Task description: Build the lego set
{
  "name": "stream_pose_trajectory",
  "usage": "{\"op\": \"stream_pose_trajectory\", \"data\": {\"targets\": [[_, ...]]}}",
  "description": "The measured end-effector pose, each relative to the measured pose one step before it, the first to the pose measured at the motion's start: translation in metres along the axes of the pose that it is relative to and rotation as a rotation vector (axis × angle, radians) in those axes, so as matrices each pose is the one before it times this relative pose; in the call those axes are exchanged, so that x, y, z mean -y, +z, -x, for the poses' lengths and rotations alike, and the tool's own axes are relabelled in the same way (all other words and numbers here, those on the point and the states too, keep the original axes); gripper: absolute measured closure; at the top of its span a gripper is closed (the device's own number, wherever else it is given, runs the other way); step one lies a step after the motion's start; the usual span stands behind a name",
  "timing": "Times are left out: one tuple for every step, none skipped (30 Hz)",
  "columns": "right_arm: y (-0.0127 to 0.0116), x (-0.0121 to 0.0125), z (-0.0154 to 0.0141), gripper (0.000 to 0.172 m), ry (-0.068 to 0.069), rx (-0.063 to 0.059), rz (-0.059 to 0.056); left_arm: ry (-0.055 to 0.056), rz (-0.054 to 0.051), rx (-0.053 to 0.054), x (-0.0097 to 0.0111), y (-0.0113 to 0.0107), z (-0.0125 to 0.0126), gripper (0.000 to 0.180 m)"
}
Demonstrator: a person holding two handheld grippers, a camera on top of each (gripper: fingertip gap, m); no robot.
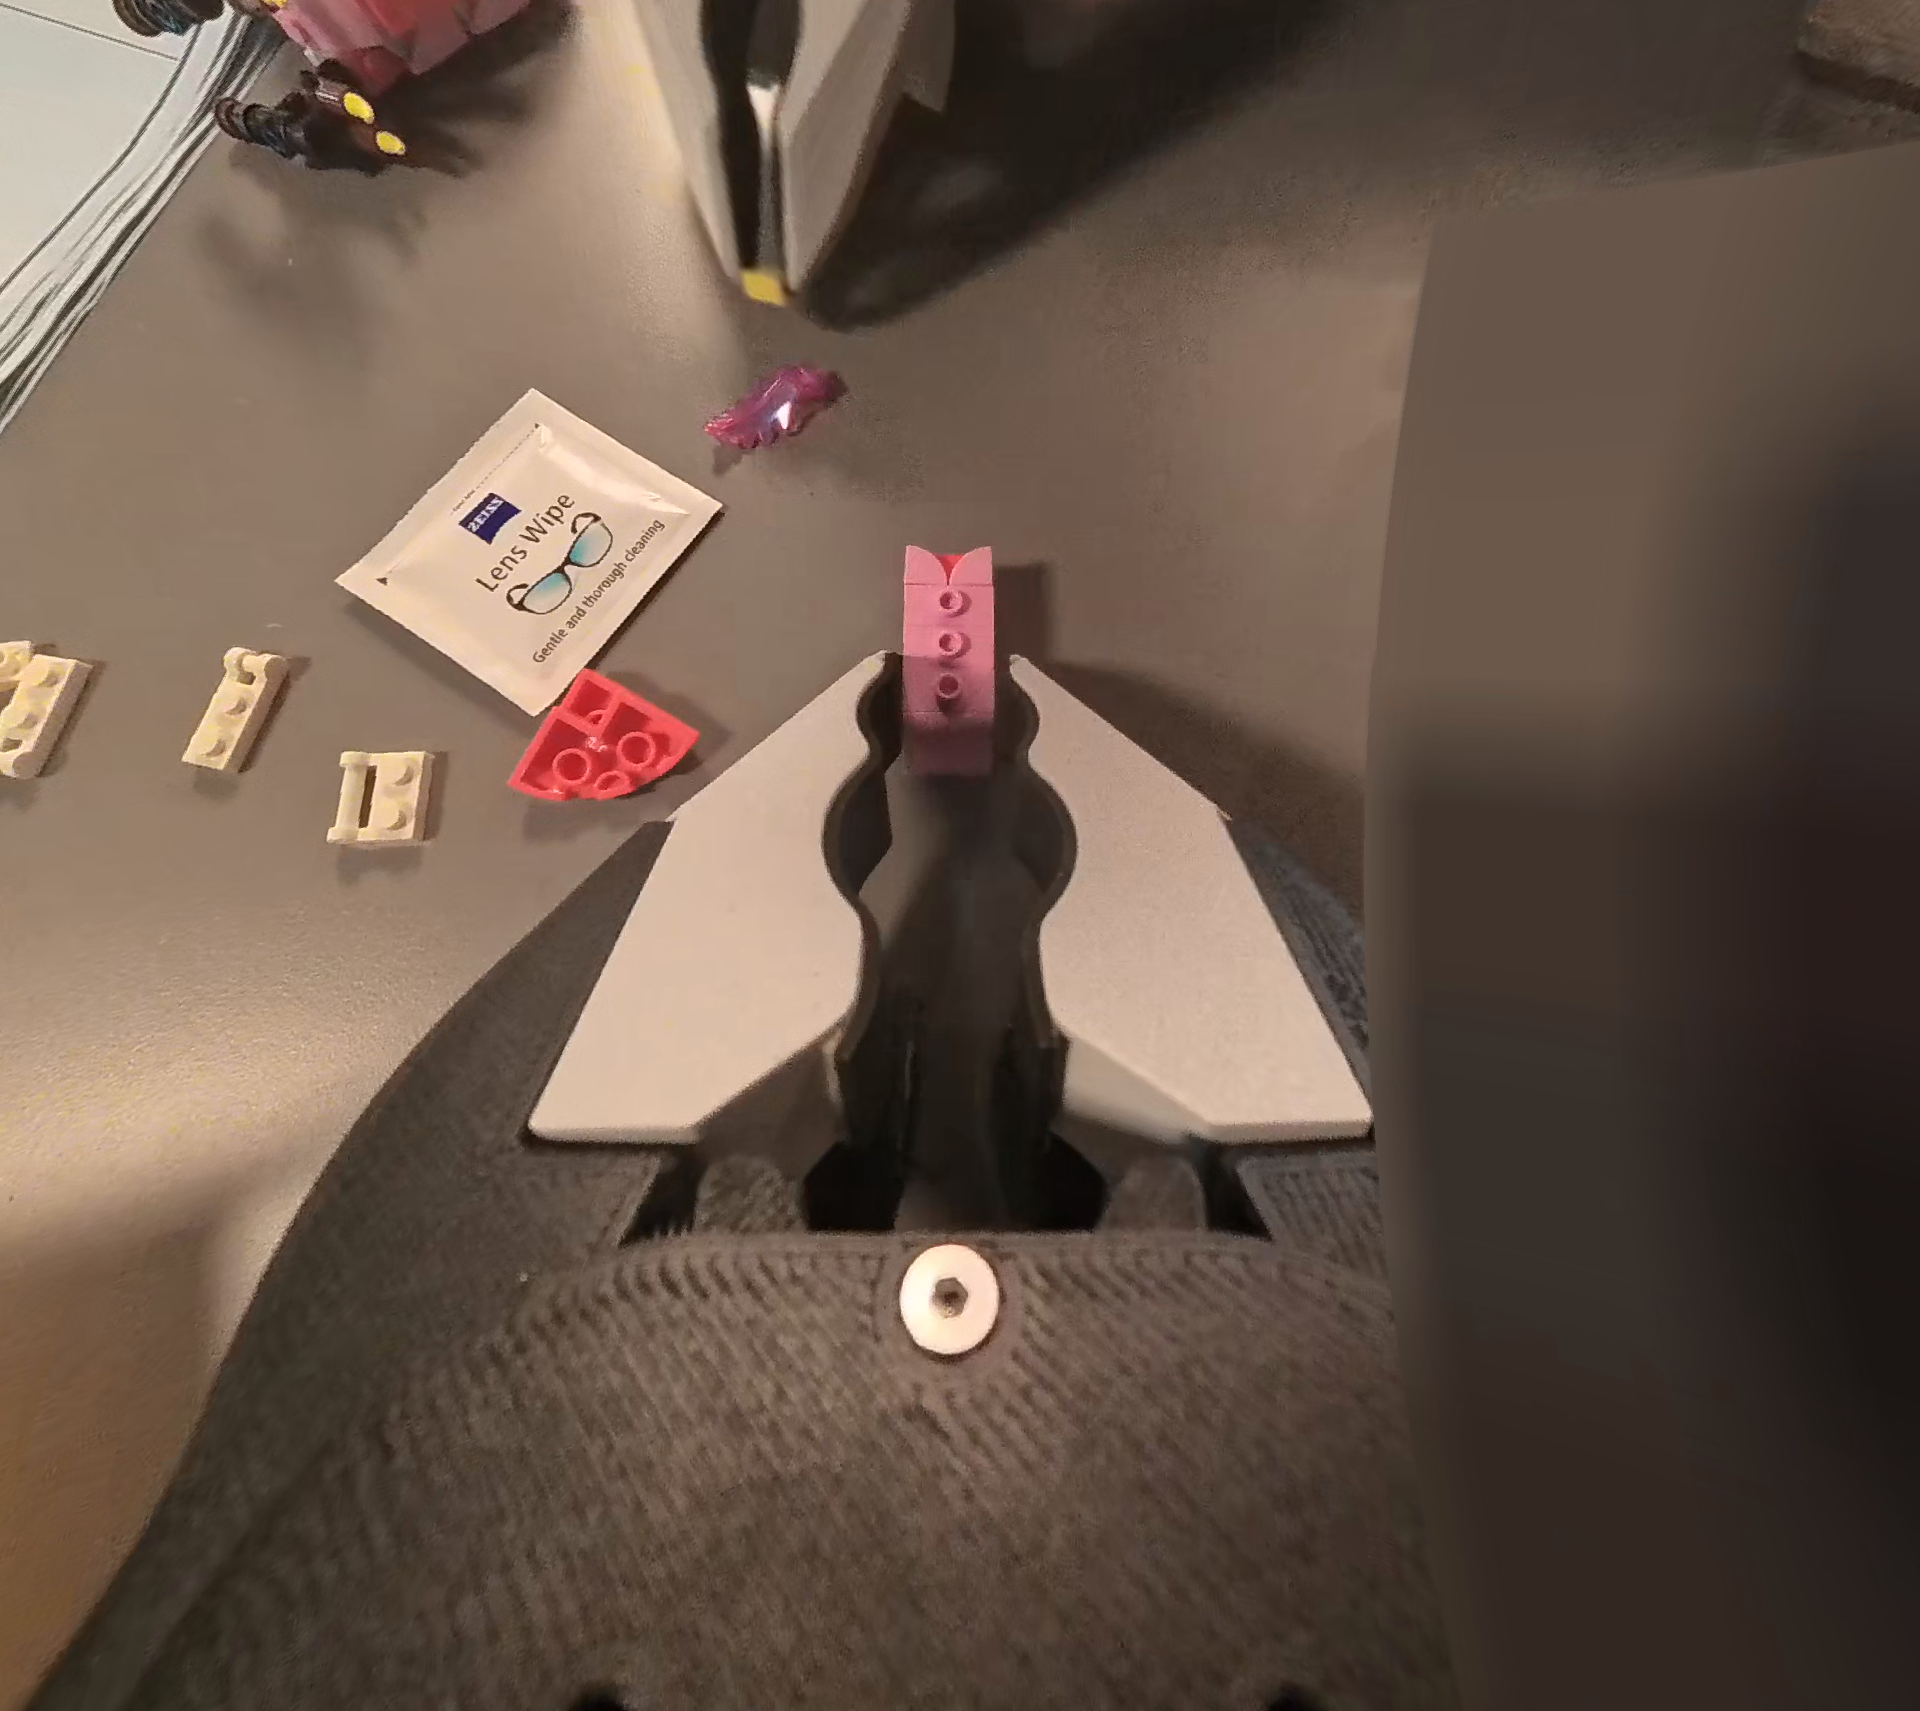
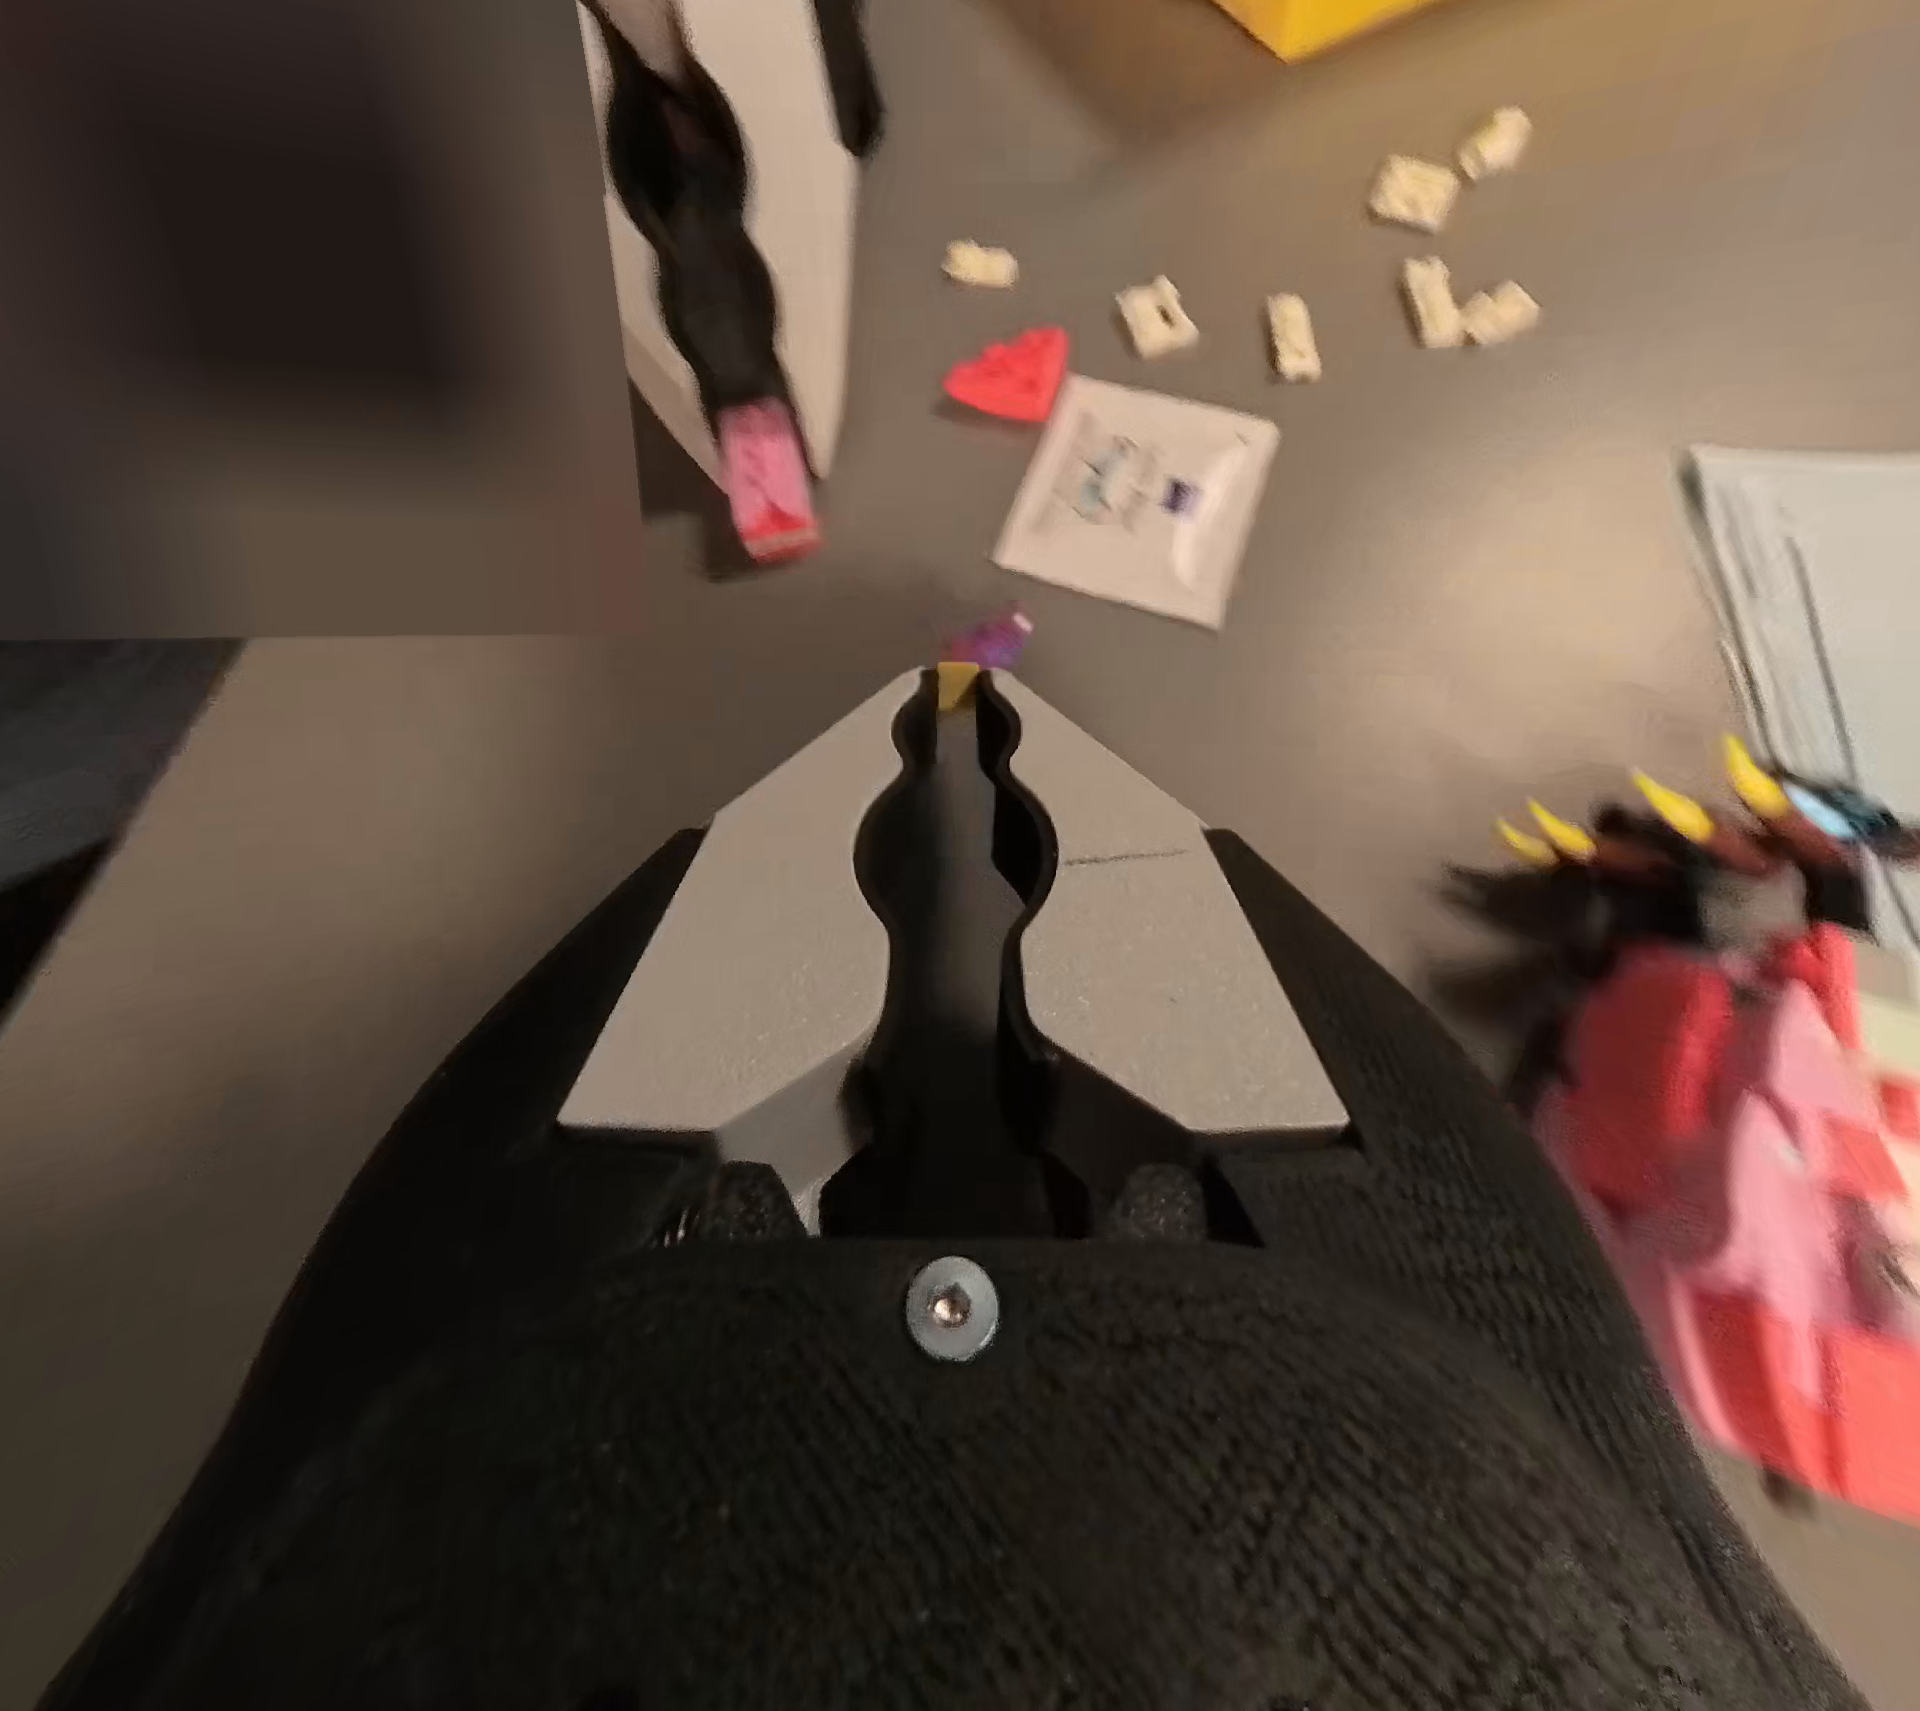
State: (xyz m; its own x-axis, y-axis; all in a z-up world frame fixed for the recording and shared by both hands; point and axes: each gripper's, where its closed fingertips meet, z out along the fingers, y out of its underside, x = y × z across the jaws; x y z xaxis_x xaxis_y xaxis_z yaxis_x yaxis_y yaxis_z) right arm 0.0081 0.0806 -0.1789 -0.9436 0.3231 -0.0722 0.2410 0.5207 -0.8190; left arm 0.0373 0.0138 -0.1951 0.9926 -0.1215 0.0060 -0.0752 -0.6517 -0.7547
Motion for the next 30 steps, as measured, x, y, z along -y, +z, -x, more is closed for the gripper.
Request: {"op": "stream_pose_trajectory", "data": {"targets": [[0.00433, 0.00835, 0.01020, 0.166, -0.0192, 0.0199, -0.0133, 0.0061, -0.0003, -0.0041, -0.00003, -0.00005, -0.00105, 0.163], [0.00498, 0.00764, 0.00896, 0.166, -0.0238, 0.0149, -0.0069, 0.0068, -0.0005, -0.0018, 0.00015, -0.00002, -0.00069, 0.164], [0.00527, 0.00655, 0.00739, 0.166, -0.0236, 0.0115, -0.0022, 0.0072, -0.0010, 0.0046, 0.00025, 0.00004, 0.00004, 0.164], [0.00511, 0.00521, 0.00589, 0.166, -0.0191, 0.0103, 0.0012, 0.0092, -0.0012, 0.0024, 0.00030, 0.00007, -0.00032, 0.164], [0.00436, 0.00453, 0.00463, 0.166, -0.0128, 0.0089, -0.0004, 0.0098, -0.0029, -0.0003, 0.00063, 0.00012, -0.00066, 0.164], [0.00364, 0.00390, 0.00321, 0.166, -0.0065, 0.0071, -0.0018, 0.0063, -0.0020, -0.0010, 0.00041, 0.00010, -0.00070, 0.164], [0.00298, 0.00309, 0.00283, 0.166, -0.0026, 0.0080, -0.0014, 0.0035, -0.0022, -0.0023, 0.00044, -0.00001, -0.00048, 0.164], [0.00268, 0.00223, 0.00282, 0.166, -0.0017, 0.0092, 0.0005, 0.0013, -0.0025, -0.0055, 0.00039, -0.00010, -0.00081, 0.164], [0.00253, 0.00095, 0.00214, 0.166, -0.0034, 0.0055, 0.0068, -0.0016, -0.0050, -0.0041, 0.00072, -0.00039, -0.00036, 0.164], [0.00239, -0.00070, 0.00076, 0.166, -0.0071, -0.0030, 0.0149, -0.0037, -0.0065, -0.0039, 0.00076, -0.00049, -0.00012, 0.164], [0.00206, -0.00145, -0.00009, 0.166, -0.0089, -0.0085, 0.0178, -0.0049, -0.0082, -0.0030, 0.00094, -0.00075, 0.00007, 0.164], [0.00165, -0.00127, 0.00002, 0.166, -0.0065, -0.0067, 0.0149, -0.0053, -0.0091, -0.0016, 0.00121, -0.00069, 0.00036, 0.164], [0.00117, -0.00074, 0.00000, 0.166, -0.0029, -0.0048, 0.0097, -0.0047, -0.0070, -0.0021, 0.00094, -0.00052, 0.00007, 0.164], [0.00078, -0.00044, 0.00016, 0.166, -0.0018, -0.0021, 0.0075, -0.0028, -0.0052, -0.0018, 0.00080, -0.00019, 0.00009, 0.164], [0.00040, -0.00018, 0.00025, 0.166, -0.0019, -0.0013, 0.0042, -0.0004, -0.0054, -0.0011, 0.00088, -0.00012, -0.00013, 0.164], [0.00008, 0.00027, 0.00043, 0.166, -0.0021, 0.0001, 0.0005, 0.0014, -0.0012, 0.0002, 0.00033, 0.00013, -0.00005, 0.164], [-0.00004, 0.00039, 0.00040, 0.166, -0.0014, 0.0012, -0.0004, 0.0031, -0.0016, 0.0014, 0.00037, 0.00013, -0.00018, 0.164], [0.00000, 0.00016, 0.00036, 0.166, -0.0016, 0.0011, -0.0004, 0.0037, -0.0016, 0.0014, 0.00031, 0.00006, -0.00025, 0.164], [0.00008, 0.00014, 0.00029, 0.166, -0.0027, 0.0005, -0.0009, 0.0037, -0.0007, 0.0009, 0.00022, 0.00020, -0.00019, 0.164], [0.00011, -0.00009, 0.00025, 0.166, -0.0035, 0.0007, -0.0008, 0.0039, 0.0001, -0.0007, 0.00006, 0.00008, -0.00051, 0.164], [0.00011, -0.00010, 0.00056, 0.166, -0.0032, 0.0028, -0.0007, 0.0041, 0.0011, -0.0030, -0.00005, 0.00021, -0.00069, 0.164], [0.00009, -0.00005, 0.00066, 0.166, -0.0017, 0.0036, -0.0014, 0.0043, 0.0004, -0.0028, -0.00007, 0.00011, -0.00068, 0.164], [-0.00004, -0.00006, 0.00074, 0.166, -0.0007, 0.0047, -0.0026, 0.0052, -0.0004, -0.0033, 0.00003, -0.00002, -0.00092, 0.164], [-0.00020, -0.00001, 0.00060, 0.166, -0.0001, 0.0050, -0.0030, 0.0053, -0.0008, -0.0022, 0.00016, -0.00007, -0.00066, 0.164], [-0.00033, -0.00027, 0.00049, 0.166, 0.0003, 0.0043, -0.0026, 0.0048, -0.0004, -0.0027, 0.00003, -0.00003, -0.00077, 0.164], [-0.00053, -0.00026, 0.00058, 0.166, 0.0001, 0.0045, -0.0030, 0.0045, -0.0005, -0.0037, 0.00004, -0.00002, -0.00093, 0.164], [-0.00041, 0.00001, 0.00077, 0.166, -0.0003, 0.0051, -0.0036, 0.0040, -0.0011, -0.0035, 0.00019, -0.00007, -0.00073, 0.164], [-0.00023, 0.00010, 0.00095, 0.166, -0.0006, 0.0057, -0.0044, 0.0041, -0.0024, -0.0045, 0.00032, -0.00005, -0.00089, 0.164], [-0.00025, 0.00035, 0.00095, 0.166, -0.0008, 0.0064, -0.0045, 0.0032, -0.0029, -0.0041, 0.00040, -0.00032, -0.00074, 0.164], [-0.00015, 0.00037, 0.00113, 0.165, -0.0005, 0.0068, -0.0053, 0.0022, -0.0031, -0.0052, 0.00033, -0.00027, -0.00087, 0.164]]}}
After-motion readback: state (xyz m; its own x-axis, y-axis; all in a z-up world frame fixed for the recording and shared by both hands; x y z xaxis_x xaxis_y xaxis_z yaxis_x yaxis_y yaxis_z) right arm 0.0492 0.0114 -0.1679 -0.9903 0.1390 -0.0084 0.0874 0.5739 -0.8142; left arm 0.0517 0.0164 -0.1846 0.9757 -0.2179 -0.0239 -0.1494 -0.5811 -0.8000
